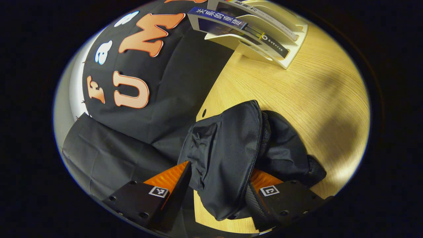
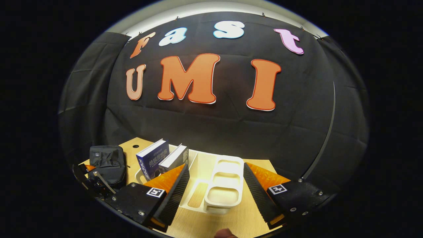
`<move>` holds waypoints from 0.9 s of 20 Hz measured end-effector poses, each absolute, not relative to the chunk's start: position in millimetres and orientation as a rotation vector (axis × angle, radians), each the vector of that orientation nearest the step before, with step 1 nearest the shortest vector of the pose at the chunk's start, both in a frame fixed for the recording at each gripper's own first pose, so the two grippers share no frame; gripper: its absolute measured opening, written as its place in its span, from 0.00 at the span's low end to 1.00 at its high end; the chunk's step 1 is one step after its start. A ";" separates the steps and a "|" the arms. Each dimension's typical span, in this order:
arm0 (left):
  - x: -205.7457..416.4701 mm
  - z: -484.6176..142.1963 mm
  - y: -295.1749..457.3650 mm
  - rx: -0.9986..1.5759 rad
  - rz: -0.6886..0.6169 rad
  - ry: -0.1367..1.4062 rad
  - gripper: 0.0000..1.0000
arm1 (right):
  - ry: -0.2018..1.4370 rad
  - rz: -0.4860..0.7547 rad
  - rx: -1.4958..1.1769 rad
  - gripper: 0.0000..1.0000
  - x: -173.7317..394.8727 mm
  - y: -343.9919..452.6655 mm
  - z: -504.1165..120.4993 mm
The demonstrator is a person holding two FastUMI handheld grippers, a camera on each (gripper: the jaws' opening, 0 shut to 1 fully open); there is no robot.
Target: Open the schoolbag, grab two books from the bookshelf and put them into the schoolbag.
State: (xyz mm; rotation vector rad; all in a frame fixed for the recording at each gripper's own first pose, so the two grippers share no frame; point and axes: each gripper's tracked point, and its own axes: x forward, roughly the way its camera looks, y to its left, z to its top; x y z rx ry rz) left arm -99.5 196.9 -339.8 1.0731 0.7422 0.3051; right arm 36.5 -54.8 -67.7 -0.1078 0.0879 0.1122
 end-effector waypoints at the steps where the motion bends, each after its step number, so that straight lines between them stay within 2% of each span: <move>1: -100.5 -336.6 195.6 1.060 0.300 0.744 0.77 | 0.089 0.119 -0.109 0.98 34.9 -54.3 -67.1; 2: -99.4 -335.3 192.9 1.039 0.286 0.750 0.70 | 0.091 0.121 -0.113 0.98 33.8 -52.1 -67.1; 3: -99.8 -335.9 193.0 1.023 0.263 0.769 0.53 | 0.096 0.124 -0.117 0.98 33.6 -51.3 -67.3; 4: -100.1 -332.4 189.2 1.006 0.241 0.776 0.52 | 0.099 0.127 -0.117 0.98 32.8 -50.1 -67.5; 5: -101.4 -332.9 186.4 0.987 0.216 0.791 0.41 | 0.108 0.126 -0.118 0.98 33.0 -48.9 -66.4; 6: -101.4 -332.0 184.7 0.960 0.192 0.807 0.36 | 0.114 0.127 -0.114 0.98 33.4 -46.6 -67.2; 7: -101.8 -329.1 185.2 0.930 0.171 0.813 0.24 | 0.117 0.124 -0.111 0.98 33.9 -44.6 -65.3; 10: -96.0 -315.9 187.5 0.859 0.109 0.850 0.16 | 0.120 0.110 -0.110 0.98 38.7 -32.5 -57.5; 12: -94.3 -307.5 190.5 0.824 0.063 0.877 0.15 | 0.125 0.112 -0.109 0.98 41.1 -20.1 -52.0; 13: -91.3 -305.4 191.9 0.806 0.036 0.892 0.08 | 0.124 0.113 -0.109 0.98 42.4 -13.3 -47.8; 18: -83.8 -284.9 198.4 0.679 -0.060 0.943 0.06 | 0.125 0.075 -0.135 0.98 52.4 11.9 -30.0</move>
